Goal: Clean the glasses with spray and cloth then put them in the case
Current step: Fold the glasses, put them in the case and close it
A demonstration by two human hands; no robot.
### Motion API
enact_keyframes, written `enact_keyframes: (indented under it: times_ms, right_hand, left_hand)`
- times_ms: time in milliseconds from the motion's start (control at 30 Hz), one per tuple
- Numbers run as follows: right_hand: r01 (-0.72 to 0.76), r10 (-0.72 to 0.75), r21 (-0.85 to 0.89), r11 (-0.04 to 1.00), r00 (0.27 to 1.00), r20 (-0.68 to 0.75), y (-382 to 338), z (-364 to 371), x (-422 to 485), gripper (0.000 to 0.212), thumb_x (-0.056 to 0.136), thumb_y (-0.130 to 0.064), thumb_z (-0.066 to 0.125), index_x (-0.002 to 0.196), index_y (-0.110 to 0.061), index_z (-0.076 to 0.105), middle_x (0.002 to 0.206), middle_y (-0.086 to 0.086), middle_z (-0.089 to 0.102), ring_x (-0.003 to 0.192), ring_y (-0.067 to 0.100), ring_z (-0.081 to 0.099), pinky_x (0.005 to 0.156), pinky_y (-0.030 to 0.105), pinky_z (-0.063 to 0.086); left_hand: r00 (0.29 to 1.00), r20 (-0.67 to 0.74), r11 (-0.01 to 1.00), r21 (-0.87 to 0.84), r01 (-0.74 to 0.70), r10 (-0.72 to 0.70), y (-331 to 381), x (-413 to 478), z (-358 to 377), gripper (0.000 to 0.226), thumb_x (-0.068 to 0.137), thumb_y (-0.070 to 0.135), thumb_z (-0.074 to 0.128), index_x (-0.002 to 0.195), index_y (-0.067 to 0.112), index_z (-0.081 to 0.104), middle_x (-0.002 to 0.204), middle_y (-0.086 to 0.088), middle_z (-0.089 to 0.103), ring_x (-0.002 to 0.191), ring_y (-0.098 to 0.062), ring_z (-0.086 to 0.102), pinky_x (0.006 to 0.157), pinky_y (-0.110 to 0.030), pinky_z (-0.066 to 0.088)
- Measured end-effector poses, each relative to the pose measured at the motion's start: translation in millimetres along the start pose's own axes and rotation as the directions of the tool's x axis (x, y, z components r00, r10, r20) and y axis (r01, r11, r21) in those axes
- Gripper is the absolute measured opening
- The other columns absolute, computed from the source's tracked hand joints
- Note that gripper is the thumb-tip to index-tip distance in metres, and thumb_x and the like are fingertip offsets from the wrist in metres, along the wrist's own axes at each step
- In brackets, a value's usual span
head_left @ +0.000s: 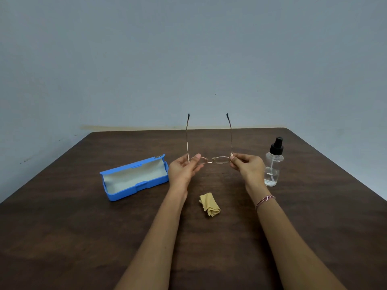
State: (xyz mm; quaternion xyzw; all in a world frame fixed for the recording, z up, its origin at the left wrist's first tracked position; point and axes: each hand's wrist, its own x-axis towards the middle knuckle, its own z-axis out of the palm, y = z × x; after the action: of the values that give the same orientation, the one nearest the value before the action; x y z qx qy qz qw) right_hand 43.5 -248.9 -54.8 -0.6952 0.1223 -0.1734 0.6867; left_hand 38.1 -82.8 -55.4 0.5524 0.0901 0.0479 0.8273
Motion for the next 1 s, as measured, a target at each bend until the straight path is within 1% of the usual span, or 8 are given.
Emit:
enact_keyframes:
  times_ms: [133, 300, 367, 433, 500, 733, 867, 1000]
  right_hand:
    - [0.014, -0.016, -0.139, 0.99, 1.0, -0.016, 5.4, -1.4, 3.1, 0.007, 0.084, -0.009, 0.068, 0.09, -0.009, 0.071, 0.072, -0.002, 0.069, 0.076, 0.013, 0.069, 0.082, 0.031, 0.056]
    - [-0.007, 0.007, -0.245, 0.97, 1.0, 0.0, 10.4, -2.8, 5.6, 0.009, 0.086, -0.008, 0.064, 0.092, -0.008, 0.071, 0.067, -0.002, 0.067, 0.075, 0.015, 0.069, 0.081, 0.033, 0.056]
    - [-0.02, 0.023, -0.279, 0.96, 1.0, 0.009, 11.2, -3.5, 5.8, 0.011, 0.086, -0.008, 0.063, 0.093, -0.007, 0.072, 0.067, -0.001, 0.068, 0.075, 0.015, 0.069, 0.081, 0.034, 0.056]
    - [-0.013, 0.021, -0.339, 0.941, 1.0, 0.02, 11.2, -4.5, 4.7, 0.012, 0.086, -0.008, 0.062, 0.092, -0.007, 0.072, 0.066, 0.0, 0.068, 0.075, 0.016, 0.069, 0.08, 0.033, 0.056]
    - [0.004, 0.011, -0.395, 0.919, 0.999, 0.035, 10.1, -5.8, 2.9, 0.014, 0.086, -0.009, 0.06, 0.091, -0.009, 0.073, 0.063, 0.0, 0.067, 0.071, 0.014, 0.067, 0.074, 0.028, 0.054]
    - [0.027, 0.007, -0.511, 0.859, 0.998, 0.064, 7.8, -6.6, -0.8, 0.016, 0.086, -0.011, 0.058, 0.085, -0.008, 0.074, 0.056, -0.001, 0.064, 0.063, 0.009, 0.059, 0.073, 0.027, 0.05]
    - [0.049, -0.002, -0.566, 0.823, 0.997, 0.083, 6.5, -6.7, -2.4, 0.02, 0.086, -0.011, 0.055, 0.077, -0.009, 0.073, 0.05, -0.003, 0.059, 0.047, 0.005, 0.048, 0.05, 0.02, 0.039]
    - [0.058, -0.015, -0.597, 0.8, 0.997, 0.077, 4.1, -6.5, -5.2, 0.031, 0.09, -0.012, 0.049, 0.068, -0.004, 0.069, 0.05, -0.001, 0.058, 0.045, 0.005, 0.047, 0.041, 0.01, 0.034]
  left_hand:
    - [0.994, -0.055, 0.947, 0.311, -0.077, 0.098, -8.1, 4.6, -0.3, 0.064, 0.082, 0.028, 0.071, 0.134, 0.002, 0.046, 0.094, -0.007, 0.068, 0.077, -0.015, 0.071, 0.086, -0.036, 0.056]
    - [0.971, -0.021, 0.701, 0.696, -0.156, 0.237, -10.6, 2.2, -2.8, 0.062, 0.086, 0.05, 0.057, 0.129, 0.005, 0.053, 0.068, -0.002, 0.068, 0.064, -0.013, 0.069, 0.077, -0.035, 0.057]
    - [0.959, 0.014, 0.589, 0.786, -0.185, 0.282, -10.8, 2.1, -3.8, 0.045, 0.087, 0.056, 0.053, 0.101, 0.015, 0.065, 0.069, -0.006, 0.068, 0.064, -0.015, 0.066, 0.072, -0.033, 0.056]
    - [0.949, 0.05, 0.447, 0.874, -0.192, 0.311, -10.3, 1.4, -4.1, 0.045, 0.087, 0.06, 0.048, 0.067, 0.02, 0.054, 0.067, -0.007, 0.063, 0.063, -0.016, 0.059, 0.058, -0.029, 0.046]
    - [0.947, 0.055, 0.359, 0.917, -0.174, 0.317, -11.4, 1.1, -4.3, 0.054, 0.088, 0.061, 0.046, 0.061, 0.014, 0.051, 0.063, -0.004, 0.055, 0.061, -0.014, 0.053, 0.049, -0.026, 0.034]
    - [0.955, 0.034, 0.315, 0.94, -0.131, 0.294, -13.6, 3.4, -3.4, 0.052, 0.09, 0.058, 0.045, 0.07, 0.011, 0.055, 0.069, -0.004, 0.055, 0.067, -0.015, 0.053, 0.052, -0.027, 0.033]
    - [0.959, 0.032, 0.32, 0.939, -0.126, 0.282, -13.7, 2.7, -2.7, 0.052, 0.09, 0.058, 0.044, 0.074, 0.011, 0.058, 0.071, -0.004, 0.057, 0.071, -0.017, 0.056, 0.057, -0.028, 0.038]
    - [0.959, 0.025, 0.345, 0.93, -0.126, 0.283, -13.4, 1.3, -3.7, 0.055, 0.089, 0.06, 0.044, 0.069, 0.011, 0.056, 0.068, -0.005, 0.057, 0.069, -0.019, 0.058, 0.058, -0.03, 0.041]
